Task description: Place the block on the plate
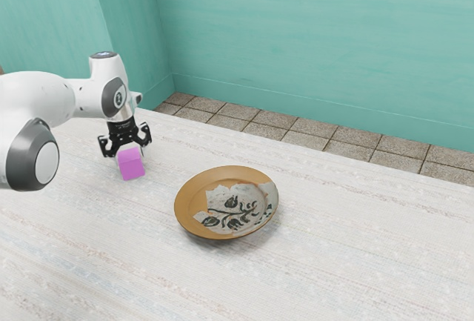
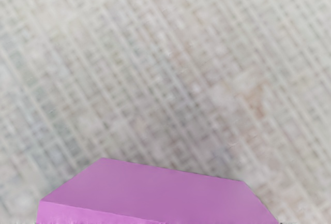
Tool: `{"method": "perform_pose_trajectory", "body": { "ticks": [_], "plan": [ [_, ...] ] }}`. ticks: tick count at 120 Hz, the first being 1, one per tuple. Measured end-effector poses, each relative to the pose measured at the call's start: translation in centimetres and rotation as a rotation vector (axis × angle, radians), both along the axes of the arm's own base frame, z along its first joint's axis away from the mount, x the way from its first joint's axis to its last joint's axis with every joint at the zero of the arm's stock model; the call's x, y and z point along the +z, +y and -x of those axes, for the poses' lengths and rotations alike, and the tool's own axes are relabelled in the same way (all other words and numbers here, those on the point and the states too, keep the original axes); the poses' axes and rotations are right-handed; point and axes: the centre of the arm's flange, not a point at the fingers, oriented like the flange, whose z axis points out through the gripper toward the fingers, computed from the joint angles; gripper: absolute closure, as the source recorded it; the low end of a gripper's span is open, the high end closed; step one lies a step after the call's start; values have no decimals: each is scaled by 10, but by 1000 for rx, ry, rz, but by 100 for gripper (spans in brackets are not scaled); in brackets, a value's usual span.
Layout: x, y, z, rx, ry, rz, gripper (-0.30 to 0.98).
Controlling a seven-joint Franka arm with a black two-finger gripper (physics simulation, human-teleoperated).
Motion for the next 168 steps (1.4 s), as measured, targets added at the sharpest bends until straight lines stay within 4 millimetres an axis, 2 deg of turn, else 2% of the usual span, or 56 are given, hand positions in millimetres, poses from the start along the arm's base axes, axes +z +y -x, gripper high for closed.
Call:
{"method": "perform_pose_trajectory", "body": {
  "ticks": [14,36,48,60,70,77,83,88,98,107,128,136,158,168],
  "plan": [
    [-1,-1,0,6,-1,1,20],
    [0,-2,0,13,0,0,23],
    [7,-9,-3,5,-1,-1,26],
    [30,-21,-8,-11,-17,-2,28],
    [70,-57,-17,-58,-55,-7,29],
    [100,-97,-22,-110,-83,-6,31],
    [116,-138,-23,-162,-91,1,32],
    [120,-170,-19,-202,-83,11,32],
    [116,-229,-3,-275,-49,27,33],
    [106,-270,8,-329,-22,31,34],
    [79,-318,25,-382,7,35,34],
    [74,-332,41,-396,16,40,34],
    [48,-337,58,-384,26,38,34],
    [46,-337,57,-377,9,37,27]
  ]
}}
